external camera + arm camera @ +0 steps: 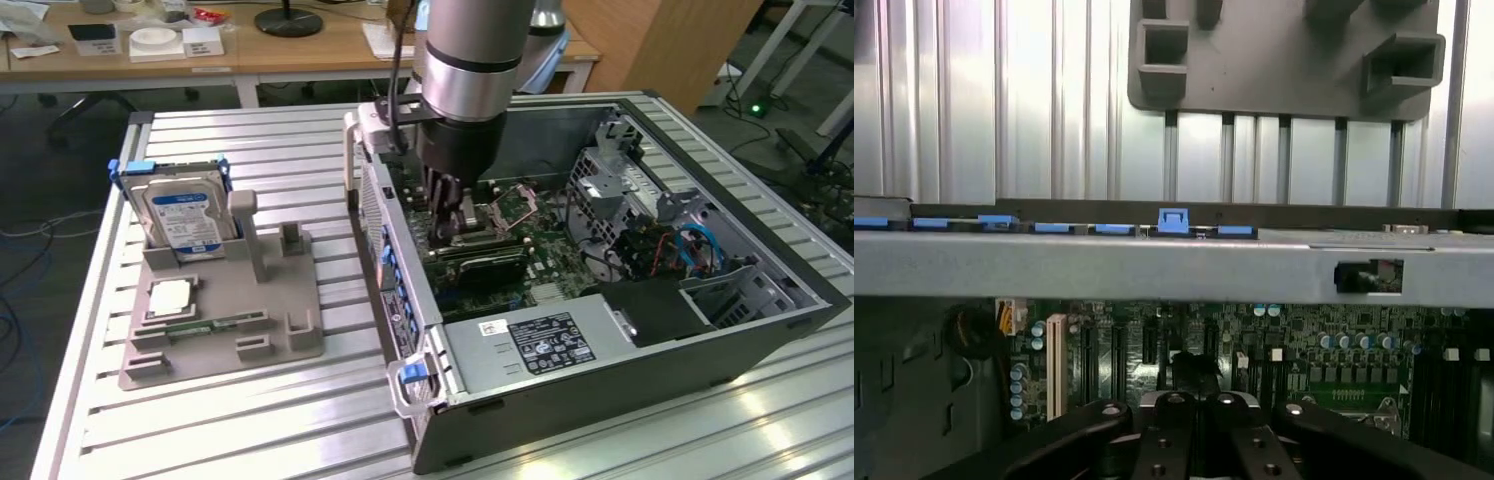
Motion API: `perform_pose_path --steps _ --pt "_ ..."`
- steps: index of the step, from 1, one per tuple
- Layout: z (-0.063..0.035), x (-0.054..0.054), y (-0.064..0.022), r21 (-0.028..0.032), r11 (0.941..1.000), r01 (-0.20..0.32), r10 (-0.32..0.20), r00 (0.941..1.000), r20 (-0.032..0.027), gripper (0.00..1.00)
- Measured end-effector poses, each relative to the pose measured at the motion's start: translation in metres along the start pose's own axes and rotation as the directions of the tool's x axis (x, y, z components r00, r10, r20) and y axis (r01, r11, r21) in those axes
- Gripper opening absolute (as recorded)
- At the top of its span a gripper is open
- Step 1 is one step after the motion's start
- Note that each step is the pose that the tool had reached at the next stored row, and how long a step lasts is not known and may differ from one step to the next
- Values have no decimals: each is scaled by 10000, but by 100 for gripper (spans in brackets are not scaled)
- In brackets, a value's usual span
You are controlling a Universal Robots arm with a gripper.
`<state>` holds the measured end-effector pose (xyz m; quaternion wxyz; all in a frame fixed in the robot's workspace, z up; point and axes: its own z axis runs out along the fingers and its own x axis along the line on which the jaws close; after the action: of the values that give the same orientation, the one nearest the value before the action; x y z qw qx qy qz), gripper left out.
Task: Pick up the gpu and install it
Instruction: 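Press down on the gpu until it lock into place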
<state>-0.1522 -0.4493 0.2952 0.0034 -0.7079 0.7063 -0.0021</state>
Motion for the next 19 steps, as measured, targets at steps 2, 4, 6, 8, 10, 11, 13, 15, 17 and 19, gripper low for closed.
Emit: perform_pose_path --steps 2,4,6,8,10,11,13,15,17,19 --pt "6 -1 -52 0 10000 0 0 10000 1 11" --pt "16 -2 -100 0 10000 0 0 10000 1 11" --pt "37 -2 -131 2 10000 1 -1 10000 2 11" --pt "72 -2 -133 0 10000 0 0 10000 1 11" --pt "108 -2 -133 1 10000 0 0 10000 1 11" --pt "127 -2 -132 0 10000 0 0 10000 0 11" --pt "163 -2 -132 0 10000 0 0 10000 0 11" --pt "184 2 -132 1 10000 -1 1 10000 0 11" --pt "184 24 -134 0 10000 0 0 10000 0 11" --pt "191 29 -157 0 10000 0 0 10000 1 11"
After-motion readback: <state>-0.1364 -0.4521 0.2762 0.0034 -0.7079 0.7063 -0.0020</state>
